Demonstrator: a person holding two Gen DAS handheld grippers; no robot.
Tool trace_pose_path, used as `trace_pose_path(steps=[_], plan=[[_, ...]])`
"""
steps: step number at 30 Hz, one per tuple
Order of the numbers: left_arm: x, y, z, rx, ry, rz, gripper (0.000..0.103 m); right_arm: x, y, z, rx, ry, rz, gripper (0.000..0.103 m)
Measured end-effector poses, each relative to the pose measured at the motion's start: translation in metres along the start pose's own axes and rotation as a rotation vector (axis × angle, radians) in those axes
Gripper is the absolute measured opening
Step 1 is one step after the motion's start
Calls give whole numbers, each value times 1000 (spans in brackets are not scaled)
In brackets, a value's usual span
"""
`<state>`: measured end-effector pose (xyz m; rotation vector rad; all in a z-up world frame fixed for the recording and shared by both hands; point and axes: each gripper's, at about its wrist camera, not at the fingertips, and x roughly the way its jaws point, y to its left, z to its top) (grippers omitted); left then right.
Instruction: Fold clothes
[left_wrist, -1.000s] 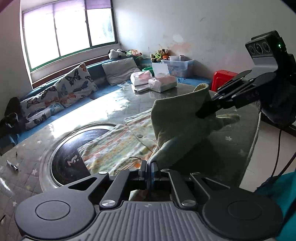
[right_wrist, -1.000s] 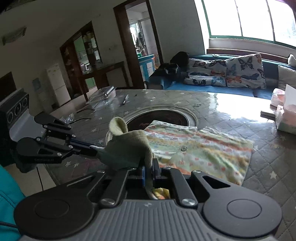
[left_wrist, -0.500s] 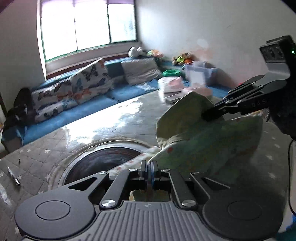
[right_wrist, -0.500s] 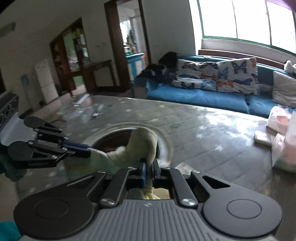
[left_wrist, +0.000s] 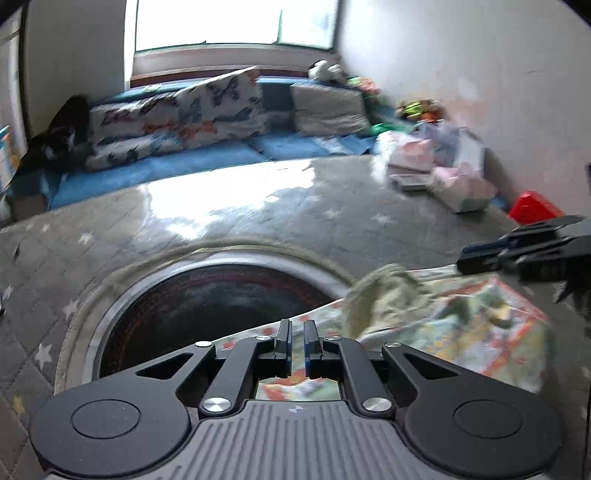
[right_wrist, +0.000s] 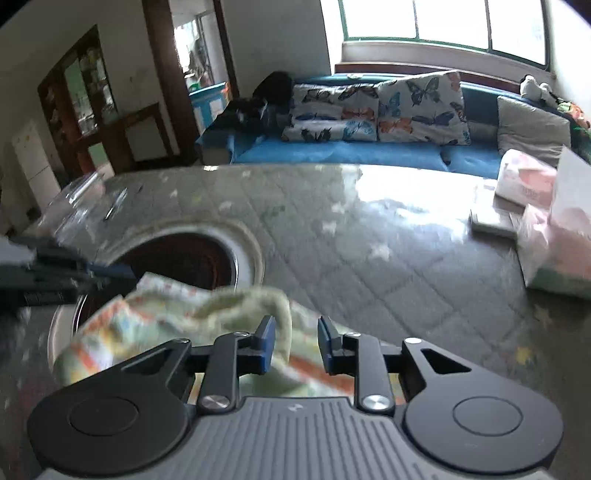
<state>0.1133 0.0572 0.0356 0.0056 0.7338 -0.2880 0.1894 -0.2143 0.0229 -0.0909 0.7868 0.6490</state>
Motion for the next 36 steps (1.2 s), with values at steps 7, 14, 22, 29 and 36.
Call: trace_pose_path(steps=[7,14,22,29,36], plan=[[21,-31,-1,118,42,-43,50,23,-1,-2,67,25,46,27],[39,-33,-3,161,93,-78,41,44,8,-2,65,44,52,24],[40,-33,-5,155,89,-81,7,47,8,-3,69,27,38,22],[33,-39,-1,166,62,-43,6,47,11,-2,77,20,40,7],[21,-43,20,191,-16,20,6,23,13,22,72,-104,22,2]])
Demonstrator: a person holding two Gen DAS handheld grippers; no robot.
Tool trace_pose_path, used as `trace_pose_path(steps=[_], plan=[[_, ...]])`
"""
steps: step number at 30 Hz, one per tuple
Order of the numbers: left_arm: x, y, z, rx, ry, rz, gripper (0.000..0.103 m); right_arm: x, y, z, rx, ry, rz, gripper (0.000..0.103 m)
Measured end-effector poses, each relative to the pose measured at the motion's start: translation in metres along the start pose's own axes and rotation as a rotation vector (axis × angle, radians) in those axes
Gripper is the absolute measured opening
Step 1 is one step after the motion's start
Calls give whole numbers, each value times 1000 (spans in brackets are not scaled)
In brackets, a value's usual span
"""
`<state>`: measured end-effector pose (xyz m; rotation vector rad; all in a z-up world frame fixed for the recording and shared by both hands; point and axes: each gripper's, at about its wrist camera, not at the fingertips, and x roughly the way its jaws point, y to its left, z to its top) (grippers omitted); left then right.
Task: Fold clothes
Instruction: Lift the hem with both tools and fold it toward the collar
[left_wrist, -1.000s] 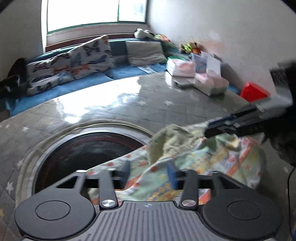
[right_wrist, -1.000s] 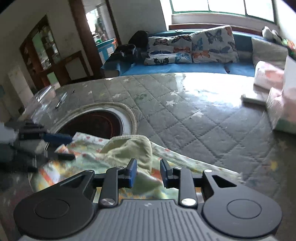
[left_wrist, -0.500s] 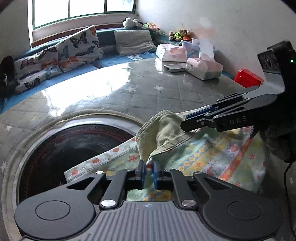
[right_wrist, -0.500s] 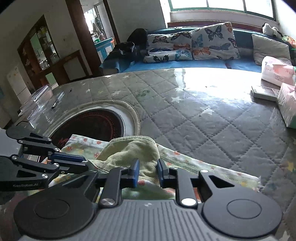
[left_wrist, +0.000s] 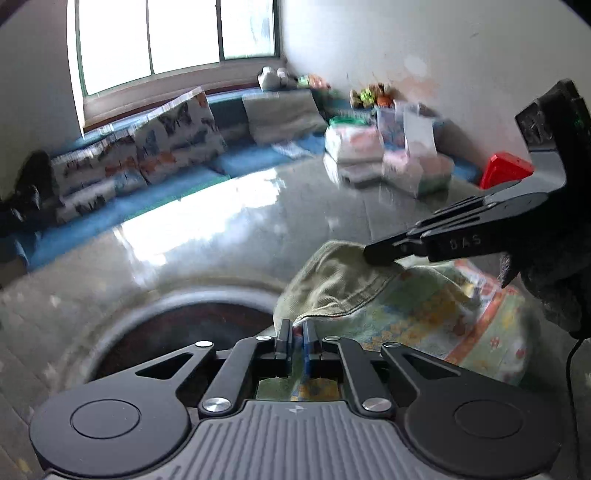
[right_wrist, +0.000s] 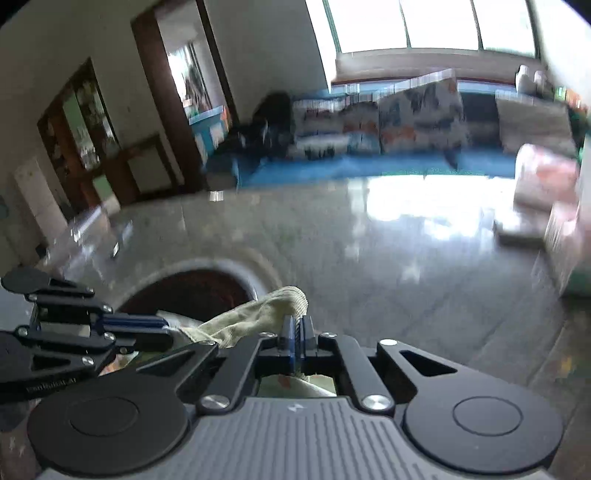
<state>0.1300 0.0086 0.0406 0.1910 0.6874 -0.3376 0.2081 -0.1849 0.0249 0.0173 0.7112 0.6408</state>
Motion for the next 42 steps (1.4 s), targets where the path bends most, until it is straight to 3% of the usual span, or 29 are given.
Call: trace_pose_path(steps=[3,8,13,17,25,27,29,31,36,38,40,42], plan=[[11,-1,7,22,-6,56,6,2,3,13,-23,-36,-26,2],[44,0,3,8,55,105,6,34,-1,7,-31,31,-81,4],[52,-2,-5,-17,70,115,6,0,5,-9,-56,9,-62,8],[52,-1,-7,-35,73,124,8,-14,8,-35,-93,62,-55,10],[46,1,-4,-78,71,137,12,-17,-43,-44,57,34,-187,12],[38,0,-1,-90,48,143,12,-23,-45,-43,57,14,-192,16],[27,-3,3,-99,15,132,12,-30,-46,-43,65,-12,-185,36],[19,-10,6,-99,-9,100,12,-31,-50,-44,82,-26,-206,41],[20,-35,11,-89,-17,-6,12,-22,-59,-54,121,2,-213,33],[28,-44,12,-91,-12,-35,12,-21,-58,-56,121,0,-214,12],[37,-49,14,-108,-3,-61,12,-24,-55,-57,113,-17,-216,5],[46,-52,15,-123,7,-72,12,-28,-49,-57,87,-42,-241,5]])
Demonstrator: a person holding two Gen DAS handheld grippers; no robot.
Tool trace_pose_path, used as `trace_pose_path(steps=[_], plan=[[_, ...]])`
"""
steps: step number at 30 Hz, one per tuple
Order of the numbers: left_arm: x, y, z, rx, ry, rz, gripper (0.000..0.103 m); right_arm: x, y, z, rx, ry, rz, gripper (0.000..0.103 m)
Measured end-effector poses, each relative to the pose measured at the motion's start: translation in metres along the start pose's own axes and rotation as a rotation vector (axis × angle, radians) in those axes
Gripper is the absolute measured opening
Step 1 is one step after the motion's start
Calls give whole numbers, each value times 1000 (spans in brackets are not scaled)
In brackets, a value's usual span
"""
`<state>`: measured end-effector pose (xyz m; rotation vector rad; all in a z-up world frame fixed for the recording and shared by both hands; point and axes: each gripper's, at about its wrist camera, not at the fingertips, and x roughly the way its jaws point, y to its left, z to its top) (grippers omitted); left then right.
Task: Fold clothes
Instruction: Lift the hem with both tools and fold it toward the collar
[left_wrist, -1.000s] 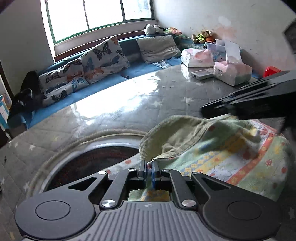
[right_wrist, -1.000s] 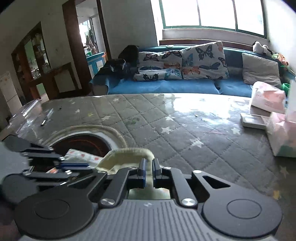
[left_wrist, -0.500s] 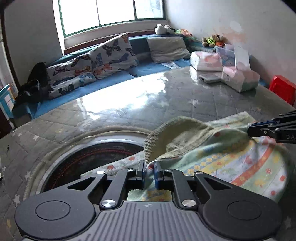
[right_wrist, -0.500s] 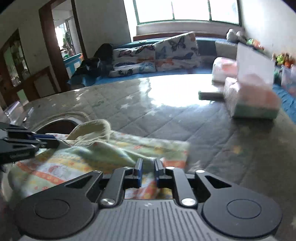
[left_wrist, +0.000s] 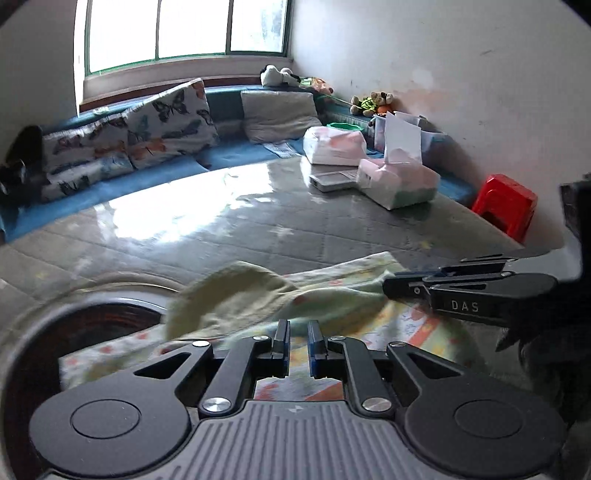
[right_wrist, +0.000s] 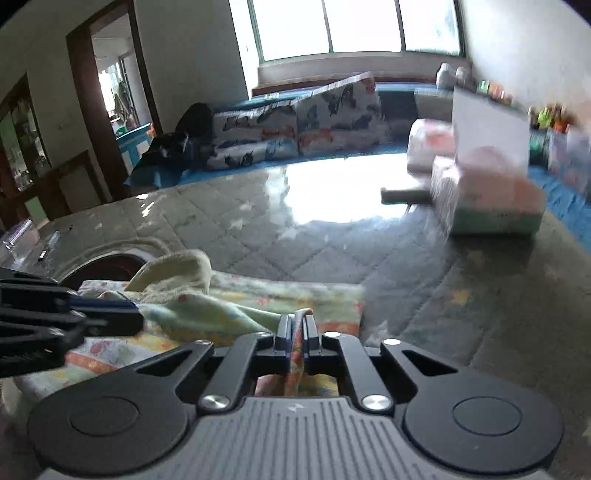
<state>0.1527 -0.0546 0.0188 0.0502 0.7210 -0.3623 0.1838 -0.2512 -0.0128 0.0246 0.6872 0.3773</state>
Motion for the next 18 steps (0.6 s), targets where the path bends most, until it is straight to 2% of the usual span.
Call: trace_pose_path(steps=[3,7,10,13,18], plan=[[13,-1,0,-20,14,-3,12,5,2,-2,-10,16,-19,5],[25,3,-2,-53,21,2,12,-1,2,1,1,-2,-22,16],[17,12,-4,-106,10,-2,12,-8,5,4,5,-23,-15,17],[-7,17,-10,-129,-30,-9,13,-15,21,9,-37,-35,58,17],[-41,33,-32,-163,-41,21,13,5,50,7,-80,13,156,17]])
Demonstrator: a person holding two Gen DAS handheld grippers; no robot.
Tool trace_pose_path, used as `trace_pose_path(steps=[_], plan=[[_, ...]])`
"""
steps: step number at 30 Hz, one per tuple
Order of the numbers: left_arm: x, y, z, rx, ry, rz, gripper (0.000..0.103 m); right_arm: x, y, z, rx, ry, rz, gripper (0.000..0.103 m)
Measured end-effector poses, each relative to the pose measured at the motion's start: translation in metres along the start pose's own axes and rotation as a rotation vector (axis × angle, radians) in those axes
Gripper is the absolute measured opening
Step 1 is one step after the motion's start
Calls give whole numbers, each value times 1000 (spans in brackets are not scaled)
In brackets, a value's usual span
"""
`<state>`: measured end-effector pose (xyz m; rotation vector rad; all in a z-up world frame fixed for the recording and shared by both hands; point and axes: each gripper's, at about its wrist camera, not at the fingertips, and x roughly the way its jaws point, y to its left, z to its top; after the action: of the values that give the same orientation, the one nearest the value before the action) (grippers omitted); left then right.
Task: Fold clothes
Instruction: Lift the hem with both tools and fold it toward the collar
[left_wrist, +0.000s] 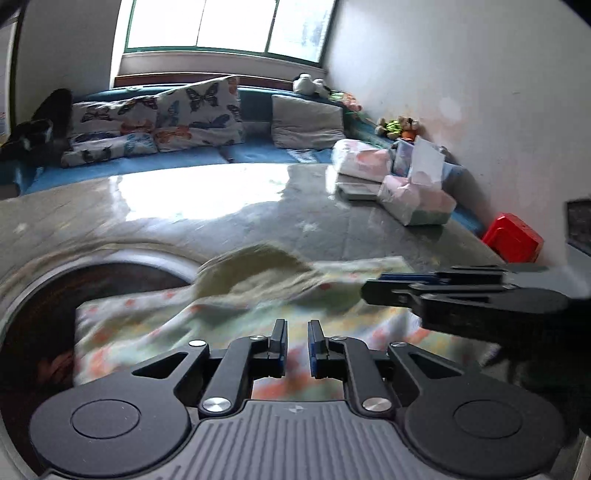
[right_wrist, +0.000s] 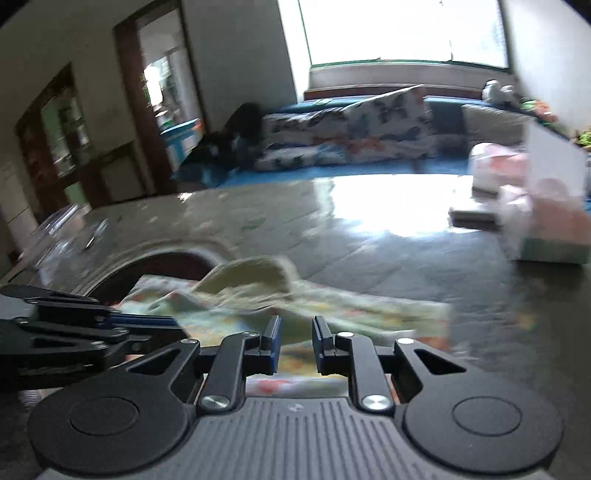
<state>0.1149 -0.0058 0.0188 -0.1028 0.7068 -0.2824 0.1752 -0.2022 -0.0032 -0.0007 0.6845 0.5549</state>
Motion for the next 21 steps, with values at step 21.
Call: trace_pose_path(steps=[21], plan=[[-50,12,-33,14,-59,69,21,-37,59,-29,-209,31,104,37]])
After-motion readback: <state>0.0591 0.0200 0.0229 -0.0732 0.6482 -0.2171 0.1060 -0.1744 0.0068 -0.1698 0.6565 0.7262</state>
